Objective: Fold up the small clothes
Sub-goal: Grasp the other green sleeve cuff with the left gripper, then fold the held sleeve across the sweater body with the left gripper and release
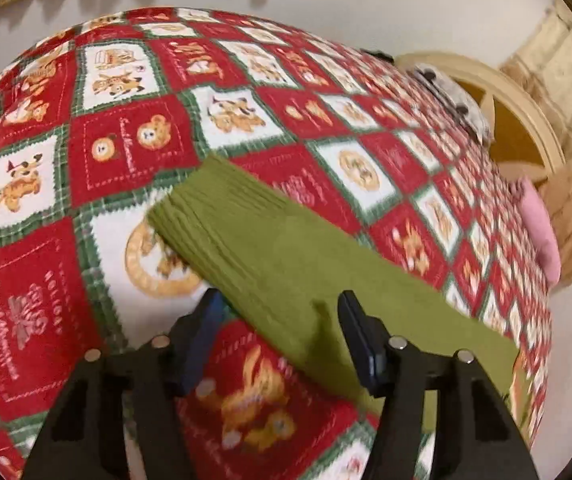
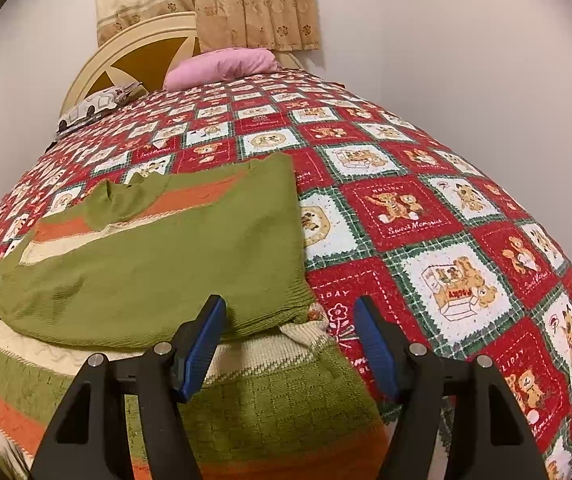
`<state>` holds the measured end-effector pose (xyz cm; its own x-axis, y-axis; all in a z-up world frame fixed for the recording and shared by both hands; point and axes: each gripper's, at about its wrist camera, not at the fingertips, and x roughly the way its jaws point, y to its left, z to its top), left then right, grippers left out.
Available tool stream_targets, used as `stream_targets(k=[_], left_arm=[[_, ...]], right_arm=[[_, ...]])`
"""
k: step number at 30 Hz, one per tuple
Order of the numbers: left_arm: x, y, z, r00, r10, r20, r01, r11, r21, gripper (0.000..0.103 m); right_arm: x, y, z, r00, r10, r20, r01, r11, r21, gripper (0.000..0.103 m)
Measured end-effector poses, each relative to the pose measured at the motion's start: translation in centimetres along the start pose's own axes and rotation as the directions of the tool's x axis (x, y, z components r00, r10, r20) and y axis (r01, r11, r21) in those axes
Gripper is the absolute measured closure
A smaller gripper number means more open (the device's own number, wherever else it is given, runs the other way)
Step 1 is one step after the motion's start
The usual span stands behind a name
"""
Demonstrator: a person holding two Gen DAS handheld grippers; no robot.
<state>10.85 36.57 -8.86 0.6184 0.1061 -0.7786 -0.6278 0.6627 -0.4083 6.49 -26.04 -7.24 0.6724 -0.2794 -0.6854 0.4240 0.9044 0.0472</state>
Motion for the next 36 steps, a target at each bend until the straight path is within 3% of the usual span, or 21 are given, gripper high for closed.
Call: stream_targets(k=[3,5,6,12,15,19,23,25,28,32,36], left_arm=[[-0.1,-0.6,-0.4,0.999,0.021,0.027,-0.022,0.999,0.038,0.056],[0.0,-1.0,-0.5,0.999,0.036,0.034,-0.038,0.997,0.07,0.085],[0.1,-1.0,-0.4,0.999,0.031,0.031,-0.033,0.997,0.074,0.092],[-0.4,-4.3,-0.4,0.991,0.09,0.099,-0.108,0.976,0.188,0.095],[-2.6,-8.8,-1.3,0.989,0.003,0.151,-0.046,0.959,0.281,0.095],[-6.0,-16.3,-5.1,0.969,-0.133,0.208,0.022,0.886,0.463,0.095],[-8.0,-23.9,-11.2,0.945,-0.293,0.146,0.141,0.766,0.627,0.095],[-8.0,-27.0,-14.9,0.939,-0.329,0.098,0.175,0.704,0.688,0.095],[-7.0,-29.7,-18.9,0.942,-0.334,0.031,0.205,0.646,0.735,0.095],[-4.3,-31.6,-23.5,0.962,-0.27,-0.037,0.193,0.581,0.79,0.095],[-2.1,-31.3,-25.5,0.981,-0.167,-0.097,0.175,0.555,0.813,0.088]], right_arm=[[0.3,0.0,0.0,1.0,-0.003,-0.015,0.003,1.0,-0.001,0.036],[0.6,0.0,0.0,1.0,-0.007,-0.027,0.007,1.0,-0.001,0.036],[0.6,0.0,0.0,1.0,-0.009,-0.03,0.009,1.0,-0.001,0.036],[0.7,-0.2,0.0,1.0,-0.008,-0.028,0.008,1.0,0.0,0.036],[0.7,-0.2,0.0,1.0,-0.007,-0.028,0.007,1.0,0.001,0.036],[0.7,-0.2,0.0,1.0,-0.01,-0.029,0.01,1.0,-0.001,0.036],[0.7,-0.2,0.0,1.0,-0.009,-0.03,0.009,1.0,0.001,0.036],[0.7,-0.2,0.0,1.0,-0.007,-0.029,0.007,1.0,0.003,0.036],[0.7,-0.2,0.0,1.0,-0.003,-0.03,0.004,1.0,0.008,0.036],[1.0,-0.4,-0.1,0.999,0.007,-0.037,-0.007,1.0,0.017,0.036],[1.1,-0.7,-0.1,0.999,0.02,-0.044,-0.018,0.999,0.032,0.036]])
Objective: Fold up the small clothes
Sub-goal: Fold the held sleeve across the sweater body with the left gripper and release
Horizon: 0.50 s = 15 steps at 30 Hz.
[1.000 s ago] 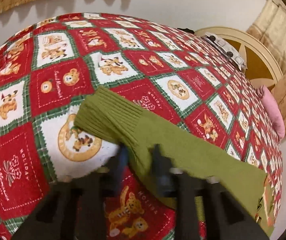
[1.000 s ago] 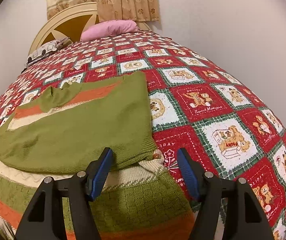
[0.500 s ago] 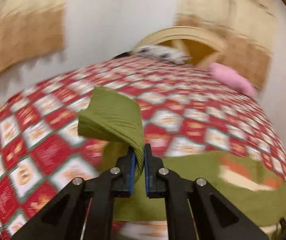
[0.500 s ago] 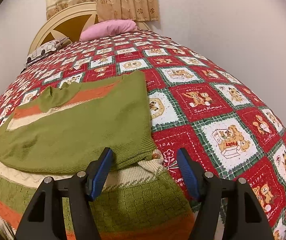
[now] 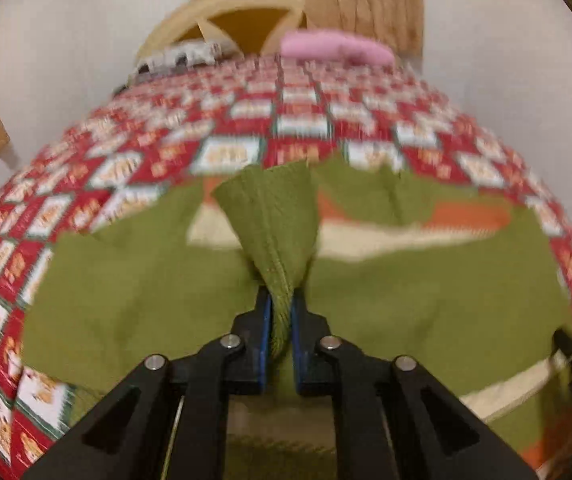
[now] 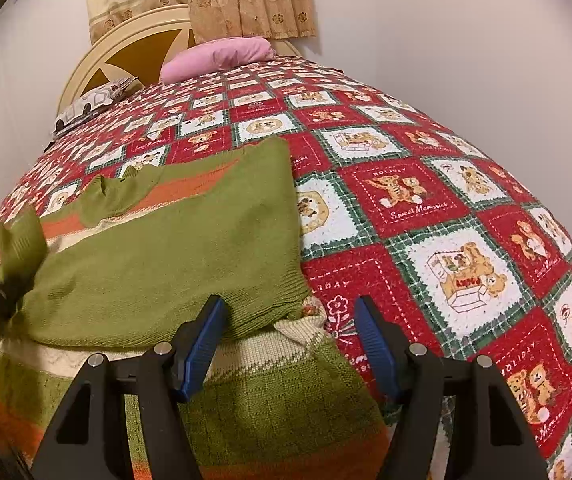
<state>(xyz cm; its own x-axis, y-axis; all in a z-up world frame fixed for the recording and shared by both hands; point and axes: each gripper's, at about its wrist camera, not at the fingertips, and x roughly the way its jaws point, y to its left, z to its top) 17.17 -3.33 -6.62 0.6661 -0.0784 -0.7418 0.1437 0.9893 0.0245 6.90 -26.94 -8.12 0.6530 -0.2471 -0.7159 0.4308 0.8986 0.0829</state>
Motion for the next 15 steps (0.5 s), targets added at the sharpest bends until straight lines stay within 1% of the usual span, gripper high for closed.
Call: stream_targets(k=[1,3,5,6,7,8,11,12,13,14,15], left_arm=[[0.0,0.7,-0.3,0.999,-0.026,-0.025,0.026,1.0,-0.011,0.085],[-1.1,1.5,-0.8,0.998,-0.065,-0.024,0.064,0.997,-0.031,0.07],[-3.3,3.5,-1.6,0.996,-0.091,0.007,0.091,0.994,-0.068,0.022],[-4.4,4.4,-2.1,0.996,-0.079,0.037,0.082,0.993,-0.087,0.017],[-5.5,5.7,-2.7,0.996,-0.056,0.07,0.064,0.992,-0.11,0.014],[-6.6,7.3,-3.4,0.995,-0.031,0.093,0.044,0.989,-0.139,0.015],[-7.2,10.9,-5.3,0.995,0.018,0.093,0.002,0.976,-0.219,0.014],[-6.9,11.7,-5.9,0.995,0.035,0.089,-0.013,0.971,-0.237,0.014],[-6.4,12.2,-6.4,0.996,0.047,0.078,-0.026,0.967,-0.253,0.014],[-5.7,12.6,-7.2,0.997,0.053,0.058,-0.036,0.961,-0.273,0.016],[-4.8,12.8,-7.6,0.999,0.04,0.027,-0.031,0.954,-0.297,0.018]], right_arm=[[0.0,0.0,0.0,1.0,0.001,-0.001,-0.001,1.0,0.002,0.036],[0.0,-0.1,0.0,1.0,0.001,0.0,-0.001,1.0,0.003,0.036],[-0.1,-0.1,0.0,1.0,-0.001,0.006,0.001,1.0,0.006,0.036],[-0.2,-0.2,0.0,1.0,0.0,0.009,0.0,1.0,0.009,0.036],[-0.3,-0.2,0.0,1.0,0.002,0.014,-0.002,1.0,0.012,0.036],[-0.4,-0.3,0.1,1.0,0.005,0.015,-0.005,1.0,0.013,0.036],[-1.2,0.1,0.7,1.0,0.007,0.011,-0.007,1.0,0.02,0.036],[-1.8,0.3,0.9,0.999,0.028,0.027,-0.029,0.999,0.032,0.036],[-2.7,0.8,1.2,0.996,0.071,0.048,-0.073,0.996,0.049,0.036],[-3.6,1.6,1.5,0.99,0.126,0.071,-0.131,0.989,0.066,0.036],[-4.5,2.9,2.0,0.977,0.192,0.087,-0.198,0.978,0.07,0.036]])
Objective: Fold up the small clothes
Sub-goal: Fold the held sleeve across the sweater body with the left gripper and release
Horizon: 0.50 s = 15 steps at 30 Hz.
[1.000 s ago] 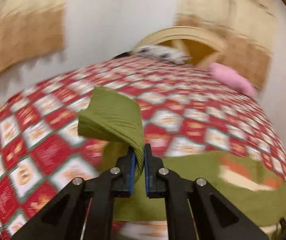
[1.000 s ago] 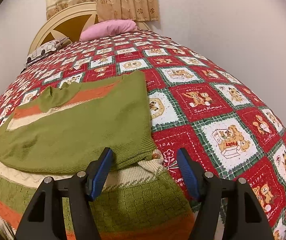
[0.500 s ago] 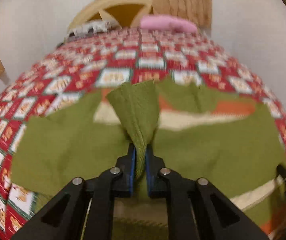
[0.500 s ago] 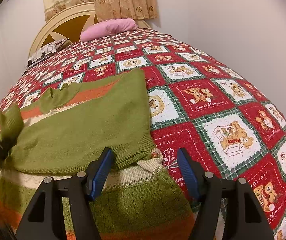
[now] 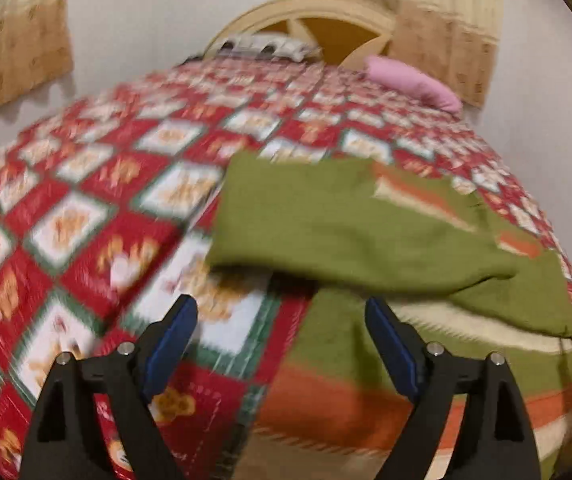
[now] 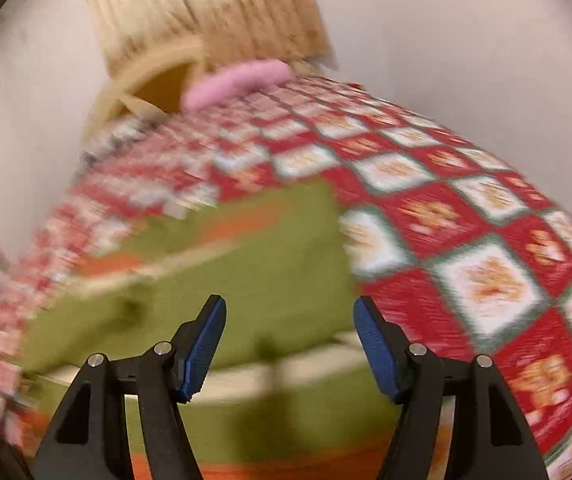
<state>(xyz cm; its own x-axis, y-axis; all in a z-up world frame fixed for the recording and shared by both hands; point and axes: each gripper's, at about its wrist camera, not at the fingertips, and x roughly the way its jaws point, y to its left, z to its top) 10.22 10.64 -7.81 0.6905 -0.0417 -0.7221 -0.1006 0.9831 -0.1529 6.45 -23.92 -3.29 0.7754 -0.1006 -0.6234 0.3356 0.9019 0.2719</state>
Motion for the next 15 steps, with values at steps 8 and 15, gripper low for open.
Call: stream_targets(k=[8,15], left_arm=[[1.0,-0.6,0.0,0.999,-0.021,-0.032,0.02,0.999,-0.046,0.013],[1.0,1.6,0.2,0.996,-0.088,-0.016,0.086,0.99,-0.114,0.009]], right_arm=[[7.1,11.5,0.3,0.964,0.151,-0.217,-0.186,0.97,-0.153,0.036],[11.1,16.8,-2.8,0.964,-0.007,-0.266,-0.092,0.929,-0.358,0.076]])
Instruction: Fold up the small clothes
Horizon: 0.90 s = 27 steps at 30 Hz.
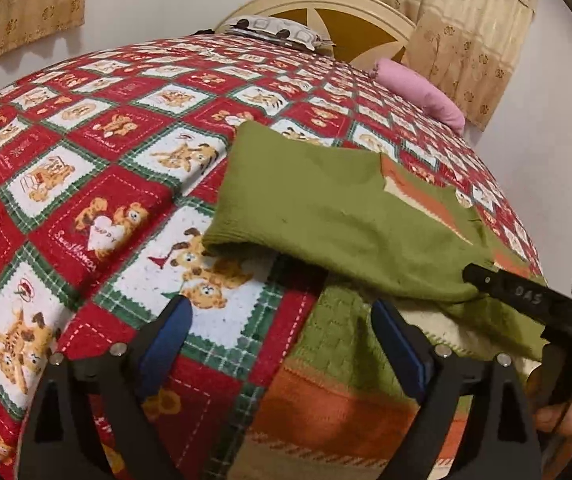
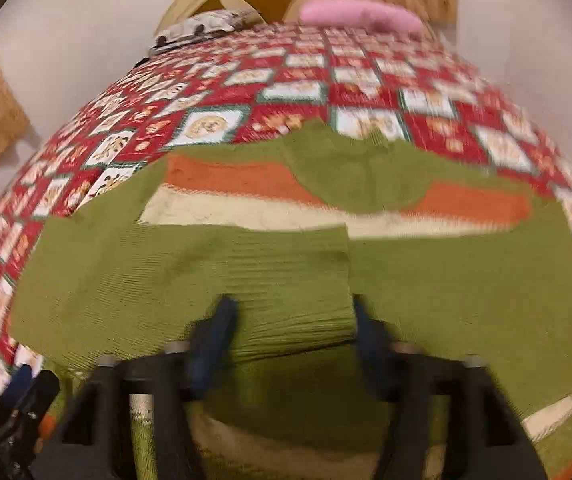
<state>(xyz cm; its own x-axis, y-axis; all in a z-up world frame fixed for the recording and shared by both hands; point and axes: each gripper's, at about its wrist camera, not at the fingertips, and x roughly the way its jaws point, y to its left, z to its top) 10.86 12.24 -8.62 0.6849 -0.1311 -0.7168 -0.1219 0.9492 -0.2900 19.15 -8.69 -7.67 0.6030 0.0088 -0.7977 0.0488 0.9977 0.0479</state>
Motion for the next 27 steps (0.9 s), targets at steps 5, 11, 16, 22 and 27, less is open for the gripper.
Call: stream_targets(k=[5,11,16,22,27], left_arm=[[0.0,0.0,0.0,1.0,-0.002,0.0,0.002,1.0,-0.002,0.008],[0.1,0.0,0.0,1.0,-0.001,-0.001,0.001,1.0,-0.001,0.008],[0.1,0.0,0.0,1.0,-0.001,-0.001,0.001,1.0,-0.001,0.008],[0.2,0.0,0.0,1.0,0.003,-0.002,-0.003,1.0,0.001,0.008],[0.2,-0.1,0.0,1.0,0.007,-0.003,-0.007,1.0,0.004,0.008]], right_arm=[[-2.9,1.6,1.6,0.997,0.037,0.062,-0.034,0.999,-0.039,0.092],[-11.9,1.8,6.2,0.959,0.065,0.276,-0.048,0.997,-0.069,0.092],[-17.5,-0.8,8.5,0.925,0.027,0.379,-0.005,0.998,-0.06,0.092],[-17.4,-5.8,7.1,0.933,-0.05,0.356,0.061,0.998,-0.02,0.092],[-14.3,-9.4,3.8,0.951,-0.131,0.279,0.135,0.991,0.006,0.092]])
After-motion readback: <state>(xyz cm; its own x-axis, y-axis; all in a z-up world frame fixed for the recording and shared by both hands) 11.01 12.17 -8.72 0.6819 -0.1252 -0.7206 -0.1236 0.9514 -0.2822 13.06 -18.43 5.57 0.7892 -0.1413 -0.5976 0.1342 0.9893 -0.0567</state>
